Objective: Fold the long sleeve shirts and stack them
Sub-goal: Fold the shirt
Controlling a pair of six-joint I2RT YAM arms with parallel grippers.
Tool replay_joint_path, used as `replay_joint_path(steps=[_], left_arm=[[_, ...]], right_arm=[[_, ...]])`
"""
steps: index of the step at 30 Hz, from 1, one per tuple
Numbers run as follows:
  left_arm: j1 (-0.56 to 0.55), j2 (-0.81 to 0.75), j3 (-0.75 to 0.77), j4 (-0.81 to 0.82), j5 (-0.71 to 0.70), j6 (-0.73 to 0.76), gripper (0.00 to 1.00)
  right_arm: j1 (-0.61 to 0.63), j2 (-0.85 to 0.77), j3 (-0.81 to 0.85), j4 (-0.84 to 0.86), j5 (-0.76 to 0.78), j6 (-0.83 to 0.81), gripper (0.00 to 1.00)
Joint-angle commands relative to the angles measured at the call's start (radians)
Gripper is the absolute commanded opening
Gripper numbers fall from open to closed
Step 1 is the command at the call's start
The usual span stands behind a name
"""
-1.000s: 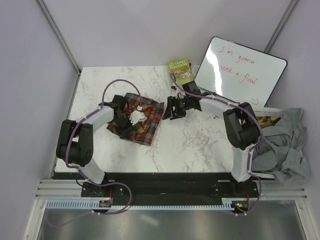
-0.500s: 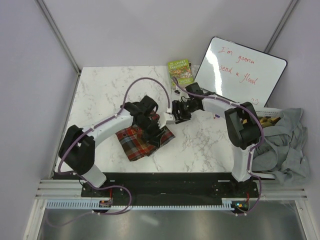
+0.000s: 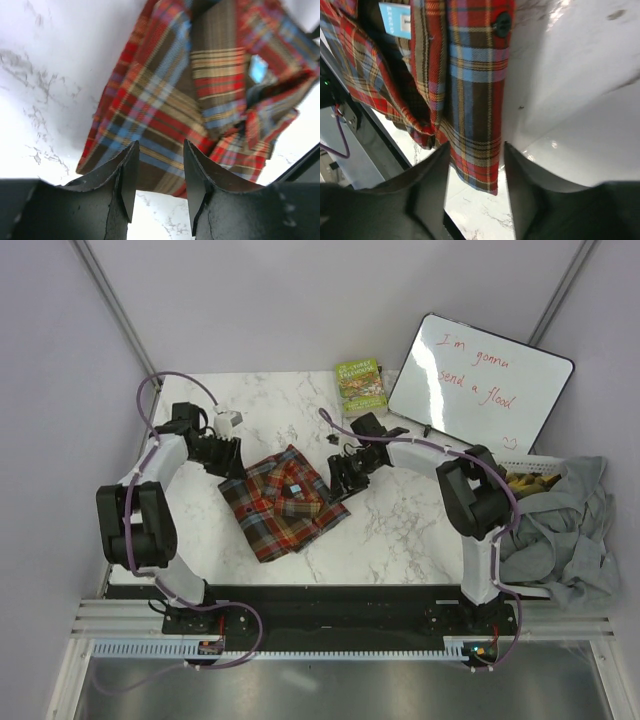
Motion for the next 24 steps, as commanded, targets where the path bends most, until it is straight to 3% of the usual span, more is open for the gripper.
replay_joint_path(steps=[1, 2, 3, 6, 12, 14, 16, 18, 20, 24], left_arm=[[0.023, 0.098, 0.023, 0.022, -0.05, -0.022, 0.47], [0.025, 0.112, 0.022, 0.019, -0.052, -0.025, 0.47], [0.025, 0.12, 0.014, 0.019, -0.035, -0.022, 0.46], [0.023, 0.091, -0.026, 0.007, 0.06, -0.002, 0.45], [0.028, -0.015, -0.1, -0.064, 0.25, 0.082, 0.45], [0.047, -0.042, -0.103, -0.012, 0.255, 0.049, 0.46], [0.061, -0.056, -0.106, 0.054, 0.191, -0.028, 0.47], [0.072, -0.044, -0.107, 0.162, 0.041, -0.063, 0.47], [0.072, 0.035, -0.071, 0.171, 0.006, -0.07, 0.45], [0.057, 0.183, -0.006, 0.093, 0.095, -0.079, 0.38]], right_arm=[[0.025, 0.057, 0.022, -0.043, 0.087, -0.086, 0.46], [0.024, 0.077, 0.047, -0.077, 0.121, -0.104, 0.4], [0.018, 0.098, 0.108, -0.094, 0.142, -0.173, 0.24], [0.004, 0.171, 0.242, -0.125, 0.289, -0.259, 0.0], [0.046, 0.292, 0.548, -0.134, 0.49, -0.511, 0.0], [0.077, 0.295, 0.57, -0.108, 0.565, -0.637, 0.09], [0.112, 0.254, 0.537, -0.028, 0.616, -0.693, 0.36], [0.122, 0.226, 0.516, 0.004, 0.665, -0.697, 0.57], [0.123, 0.194, 0.53, 0.004, 0.688, -0.66, 0.61], [0.1, 0.119, 0.526, 0.004, 0.7, -0.59, 0.65]])
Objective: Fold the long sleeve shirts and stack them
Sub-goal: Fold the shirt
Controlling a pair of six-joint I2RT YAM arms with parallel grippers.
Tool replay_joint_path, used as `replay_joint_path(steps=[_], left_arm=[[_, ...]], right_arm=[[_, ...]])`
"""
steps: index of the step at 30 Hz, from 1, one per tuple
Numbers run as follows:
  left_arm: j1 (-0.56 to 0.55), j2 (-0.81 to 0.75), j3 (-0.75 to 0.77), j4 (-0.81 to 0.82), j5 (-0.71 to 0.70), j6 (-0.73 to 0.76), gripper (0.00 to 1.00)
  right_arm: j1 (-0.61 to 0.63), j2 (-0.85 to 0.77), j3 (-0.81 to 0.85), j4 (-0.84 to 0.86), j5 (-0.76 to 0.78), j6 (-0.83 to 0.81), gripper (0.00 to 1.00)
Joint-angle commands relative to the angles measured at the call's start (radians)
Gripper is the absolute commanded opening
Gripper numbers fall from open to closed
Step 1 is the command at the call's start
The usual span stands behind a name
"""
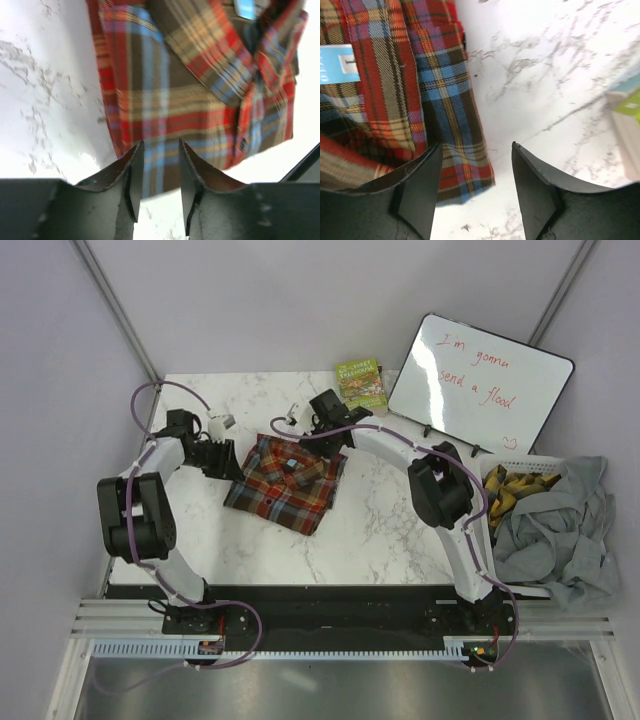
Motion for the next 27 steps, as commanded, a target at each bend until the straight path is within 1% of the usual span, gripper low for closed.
replay_joint_path(steps=[1, 2, 4, 6, 7, 8, 9, 10, 11, 12, 13, 14, 15, 16, 17, 18, 19, 20, 22, 23, 24, 25, 27], left_arm=[[-0.016, 0.151, 0.064, -0.004, 0.051, -0.083, 0.35], [-0.014, 0.167, 0.06, -0.01, 0.113, -0.098, 0.33], [-0.038, 0.174, 0.02, -0.008, 0.152, -0.141, 0.29], [-0.078, 0.135, -0.019, -0.001, 0.201, -0.169, 0.27], [-0.104, 0.109, -0.066, 0.028, 0.203, -0.227, 0.25], [-0.177, 0.081, -0.092, 0.047, 0.218, -0.258, 0.24], [-0.213, 0.055, -0.12, 0.067, 0.229, -0.288, 0.25], [-0.25, -0.014, -0.17, 0.09, 0.235, -0.375, 0.26], [-0.303, -0.048, -0.199, 0.154, 0.241, -0.42, 0.29], [-0.315, -0.092, -0.23, 0.194, 0.246, -0.463, 0.33], [-0.315, -0.167, -0.287, 0.228, 0.244, -0.538, 0.36], [-0.301, -0.212, -0.302, 0.266, 0.223, -0.552, 0.4], [-0.286, -0.247, -0.312, 0.275, 0.21, -0.562, 0.47], [-0.261, -0.281, -0.33, 0.288, 0.203, -0.584, 0.5], [-0.191, -0.342, -0.341, 0.306, 0.204, -0.601, 0.53], [-0.154, -0.362, -0.35, 0.324, 0.2, -0.62, 0.58], [-0.128, -0.379, -0.362, 0.325, 0.197, -0.659, 0.59], [-0.047, -0.395, -0.371, 0.323, 0.204, -0.68, 0.59], [-0.002, -0.41, -0.42, 0.326, 0.21, -0.745, 0.58], [0.004, -0.416, -0.442, 0.329, 0.215, -0.764, 0.57], [0.006, -0.437, -0.491, 0.338, 0.21, -0.784, 0.55], [0.006, -0.448, -0.518, 0.355, 0.207, -0.831, 0.54], [0.006, -0.48, -0.603, 0.393, 0.216, -0.871, 0.49]], right_arm=[[-0.031, -0.153, 0.01, 0.046, 0.062, 0.044, 0.66], [-0.036, -0.163, 0.015, 0.037, 0.054, 0.06, 0.66], [-0.054, -0.189, 0.027, -0.009, -0.005, 0.113, 0.67], [-0.071, -0.197, 0.062, -0.051, -0.041, 0.145, 0.67], [-0.08, -0.199, 0.075, -0.089, -0.094, 0.183, 0.67], [-0.088, -0.2, 0.093, -0.103, -0.119, 0.2, 0.66], [-0.097, -0.205, 0.098, -0.112, -0.139, 0.215, 0.66], [-0.1, -0.211, 0.099, -0.126, -0.154, 0.232, 0.66], [-0.102, -0.217, 0.095, -0.129, -0.176, 0.243, 0.65], [-0.102, -0.228, 0.086, -0.131, -0.193, 0.251, 0.65], [-0.102, -0.235, 0.078, -0.134, -0.208, 0.257, 0.64], [-0.102, -0.245, 0.057, -0.132, -0.232, 0.284, 0.61], [-0.102, -0.261, 0.044, -0.135, -0.251, 0.295, 0.6], [-0.102, -0.269, 0.032, -0.135, -0.272, 0.304, 0.58], [-0.102, -0.28, -0.002, -0.135, -0.301, 0.327, 0.54], [-0.096, -0.306, -0.025, -0.131, -0.349, 0.346, 0.51], [-0.088, -0.321, -0.051, -0.109, -0.374, 0.36, 0.49], [-0.077, -0.335, -0.109, -0.095, -0.384, 0.369, 0.45], [-0.03, -0.386, -0.178, -0.037, -0.403, 0.392, 0.42], [-0.009, -0.401, -0.247, -0.017, -0.398, 0.393, 0.38], [0.036, -0.427, -0.279, 0.003, -0.386, 0.39, 0.37], [0.06, -0.432, -0.307, 0.033, -0.365, 0.383, 0.36], [0.114, -0.423, -0.355, 0.044, -0.343, 0.369, 0.35]])
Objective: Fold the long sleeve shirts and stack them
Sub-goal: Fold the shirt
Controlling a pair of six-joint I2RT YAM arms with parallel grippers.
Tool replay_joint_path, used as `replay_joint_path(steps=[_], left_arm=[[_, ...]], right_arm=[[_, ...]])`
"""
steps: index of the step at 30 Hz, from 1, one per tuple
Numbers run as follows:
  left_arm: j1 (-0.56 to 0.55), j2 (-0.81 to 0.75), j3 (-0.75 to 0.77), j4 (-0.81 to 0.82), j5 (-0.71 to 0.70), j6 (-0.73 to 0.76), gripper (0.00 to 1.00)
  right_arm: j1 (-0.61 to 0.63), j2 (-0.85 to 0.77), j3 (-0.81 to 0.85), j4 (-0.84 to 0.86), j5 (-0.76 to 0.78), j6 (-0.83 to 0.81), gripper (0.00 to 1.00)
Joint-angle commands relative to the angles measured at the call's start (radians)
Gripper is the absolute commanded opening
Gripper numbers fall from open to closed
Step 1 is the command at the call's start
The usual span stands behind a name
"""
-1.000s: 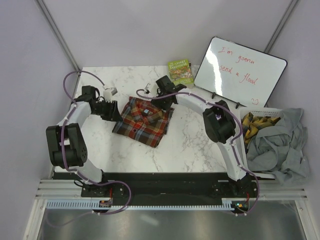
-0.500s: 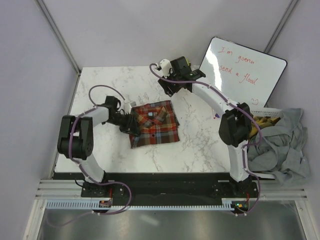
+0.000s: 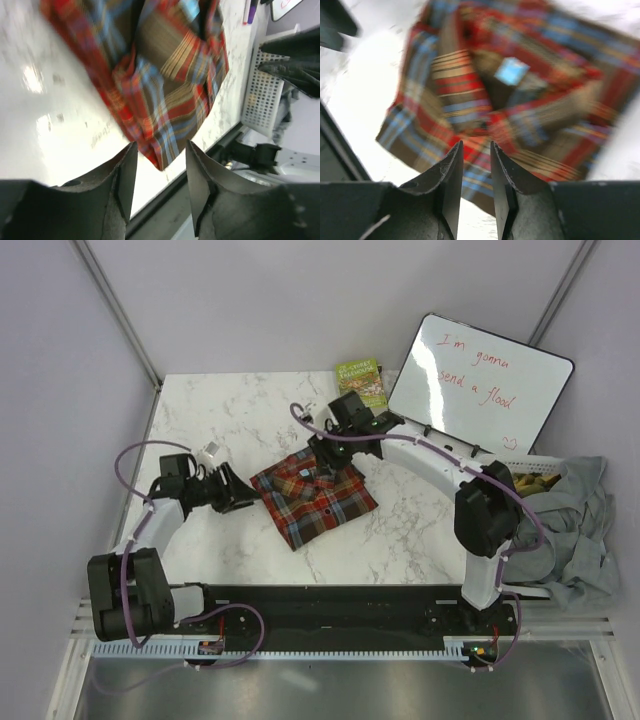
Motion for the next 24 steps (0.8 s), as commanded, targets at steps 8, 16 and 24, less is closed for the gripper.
replay_joint_path(steps=[8, 16, 24], left_arm=[[-0.032, 0.003, -0.115, 0.14, 0.017, -0.207, 0.43], [-0.127, 0.17, -0.009, 0.129, -0.012, -0.09, 0.48], [-0.17, 0.397, 0.18, -0.059, -0.172, 0.046, 0.38]], right_arm=[[0.058, 0.017, -0.07, 0.118, 0.0, -0.005, 0.33], [-0.049, 0.095, -0.097, 0.126, -0.101, 0.015, 0.33], [-0.031, 0.141, -0.211, 0.21, -0.192, 0.121, 0.33]])
